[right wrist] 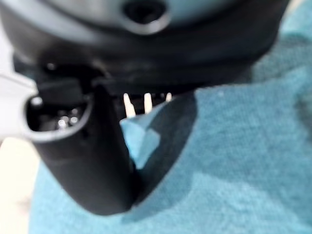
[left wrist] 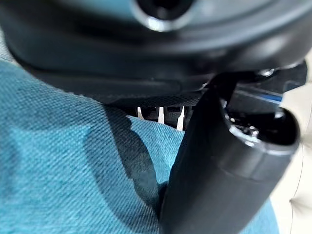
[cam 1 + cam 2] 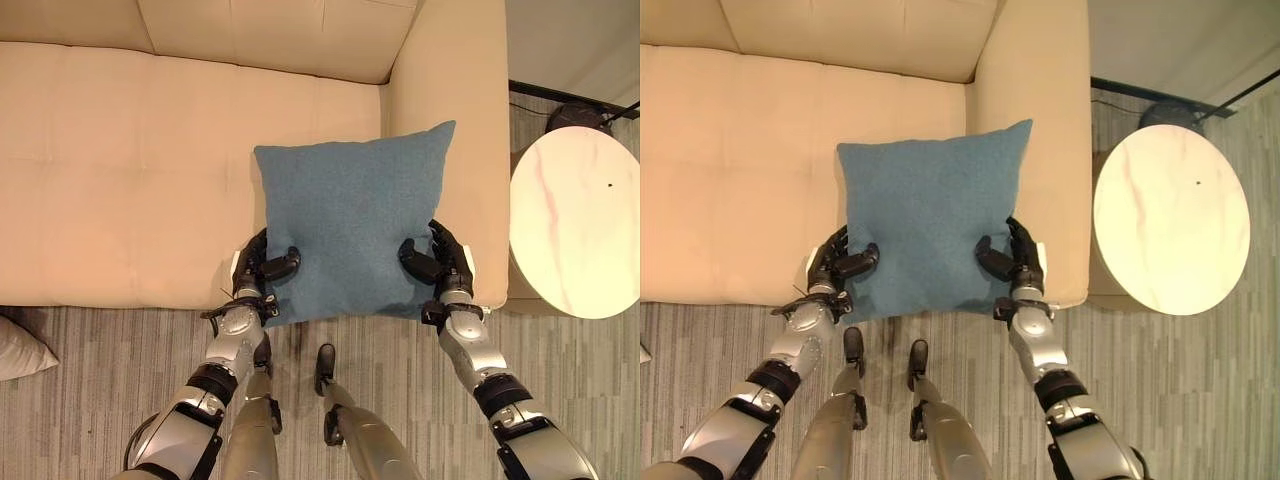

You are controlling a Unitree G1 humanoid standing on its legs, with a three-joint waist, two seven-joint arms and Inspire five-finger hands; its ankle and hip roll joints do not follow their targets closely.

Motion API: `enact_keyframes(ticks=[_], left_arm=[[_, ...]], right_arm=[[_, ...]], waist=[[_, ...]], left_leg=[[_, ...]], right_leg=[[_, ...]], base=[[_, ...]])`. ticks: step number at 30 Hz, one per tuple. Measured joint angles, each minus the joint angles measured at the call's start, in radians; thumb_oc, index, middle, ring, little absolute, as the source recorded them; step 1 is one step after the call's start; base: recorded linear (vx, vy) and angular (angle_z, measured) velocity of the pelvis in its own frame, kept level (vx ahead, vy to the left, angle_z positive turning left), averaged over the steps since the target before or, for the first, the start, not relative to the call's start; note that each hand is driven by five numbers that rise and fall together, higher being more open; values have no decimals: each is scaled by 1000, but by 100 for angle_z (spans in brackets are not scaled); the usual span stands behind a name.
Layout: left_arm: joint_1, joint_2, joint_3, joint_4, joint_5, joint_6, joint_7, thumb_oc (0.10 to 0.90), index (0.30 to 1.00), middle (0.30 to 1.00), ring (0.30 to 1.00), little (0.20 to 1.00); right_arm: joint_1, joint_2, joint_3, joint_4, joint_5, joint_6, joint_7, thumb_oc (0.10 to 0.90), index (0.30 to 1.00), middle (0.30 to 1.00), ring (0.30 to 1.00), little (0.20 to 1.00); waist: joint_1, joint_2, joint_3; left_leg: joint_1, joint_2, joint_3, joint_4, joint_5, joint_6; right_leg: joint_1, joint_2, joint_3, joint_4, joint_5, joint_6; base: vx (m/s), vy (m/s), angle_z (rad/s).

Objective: Pick up all the scattered cushions and arrange them neatly on the sofa.

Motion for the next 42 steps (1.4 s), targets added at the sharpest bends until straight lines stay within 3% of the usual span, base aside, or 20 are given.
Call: enact_keyframes(ticks=[4,7,11,16,21,25,26,28,29,30,33,36,37,38,39,40,41,42], left_arm=[[42,14,1,-23,1,10,0,400,300,300,300,300],[148,22,14,-97,3,16,-1,400,300,300,300,300],[320,19,30,-160,6,38,-22,400,300,300,300,300],[471,11,39,-205,24,66,-81,400,300,300,300,300],[590,-3,43,-218,24,98,-109,400,300,300,300,300],[622,-3,41,-229,24,103,-113,400,300,300,300,300],[611,-1,41,-225,24,103,-113,400,300,300,300,300],[586,6,37,-225,24,103,-114,400,300,300,300,300],[580,16,38,-228,25,100,-120,400,300,300,300,300],[577,21,42,-225,24,100,-122,400,300,300,300,300],[586,17,42,-229,24,99,-125,400,300,300,300,300],[621,-5,36,-226,24,98,-128,400,300,300,300,300],[624,-4,36,-226,24,99,-129,400,300,300,300,300],[629,-3,28,-226,24,99,-130,400,300,300,300,300],[638,-5,22,-227,24,100,-133,400,300,300,300,300],[650,-6,18,-227,23,100,-134,400,300,300,300,300],[669,-11,18,-228,23,100,-134,400,300,300,300,300],[674,-8,21,-226,23,101,-134,400,300,300,300,300]], right_arm=[[52,25,-24,-33,14,10,9,400,300,300,300,300],[125,42,-24,-50,7,36,39,400,300,300,300,300],[273,47,-16,-74,-25,68,100,400,300,300,300,300],[414,41,-51,-138,-62,103,149,400,300,300,300,300],[513,40,-65,-169,-96,130,176,400,300,300,300,300],[529,48,-64,-170,-105,154,192,400,300,300,300,300],[524,52,-65,-174,-105,155,191,400,300,300,300,300],[522,52,-65,-178,-104,154,188,400,300,300,300,300],[519,52,-63,-178,-104,154,187,400,300,300,300,300],[513,51,-55,-178,-104,154,188,400,300,300,300,300],[518,41,-44,-210,-104,152,186,400,300,300,300,300],[559,19,-46,-227,-110,148,184,400,300,300,300,300],[573,17,-56,-228,-112,148,183,400,300,300,300,300],[582,17,-63,-228,-114,149,183,400,300,300,300,300],[584,15,-69,-229,-115,149,183,400,300,300,300,300],[578,6,-67,-229,-117,149,184,400,300,300,300,300],[575,4,-65,-229,-126,149,188,400,300,300,300,300],[574,20,-66,-228,-129,150,187,400,300,300,300,300]], waist=[[4,1,0],[17,5,-2],[24,55,-29],[22,86,-49],[23,108,-106],[21,108,-127],[20,115,-130],[-21,131,-143],[-14,115,-149],[1,111,-154],[18,128,-173],[22,145,-200],[9,140,-199],[8,125,-199],[5,113,-199],[11,117,-201],[14,133,-208],[-2,123,-203]], left_leg=[[56,-4,0,-4,0,0],[125,-8,0,-15,0,0],[202,-16,-1,-44,0,0],[276,-26,-18,-62,-27,14],[297,-48,-34,-66,-44,29],[301,-62,-70,-61,-31,36],[290,-63,-102,-61,-15,44],[269,-60,-179,-61,-8,36],[267,-69,-186,-61,-9,38],[266,-67,-188,-61,-9,36],[257,-69,-250,-66,-3,10],[227,-64,-267,-67,-13,12],[220,-55,-206,-62,-61,19],[221,-55,-115,-52,-118,48],[219,-45,-11,-34,-129,66],[232,-36,19,-12,-108,73],[261,-17,7,9,-43,53],[269,-28,-1,-19,-17,42]], right_leg=[[53,-4,4,-6,-2,2],[122,-10,6,-15,-12,16],[192,-17,2,-21,-24,27],[265,-22,-4,-22,-33,30],[293,-42,-16,-22,-40,29],[306,-43,-27,-8,-50,35],[295,-34,5,33,-72,28],[255,2,218,124,-160,49],[249,-7,241,132,-173,55],[250,0,246,136,-177,35],[294,11,170,99,-159,14],[347,24,17,85,-171,-11],[356,6,-27,81,-171,-13],[351,-20,-46,95,-181,-29],[349,-43,-52,101,-196,-35],[347,-43,-51,102,-206,-24],[351,-32,-48,104,-217,-14],[358,-43,-58,124,-231,7]], base=[[44,-20,-3],[63,3,-1],[82,6,7],[82,69,10],[29,42,12],[-67,7,27],[-84,-14,64],[-29,-60,102],[-21,-75,67],[-88,-135,25],[-89,-75,76],[-172,1,154],[-33,36,131],[3,9,126],[0,0,78],[0,0,26],[157,93,25],[215,136,38]])
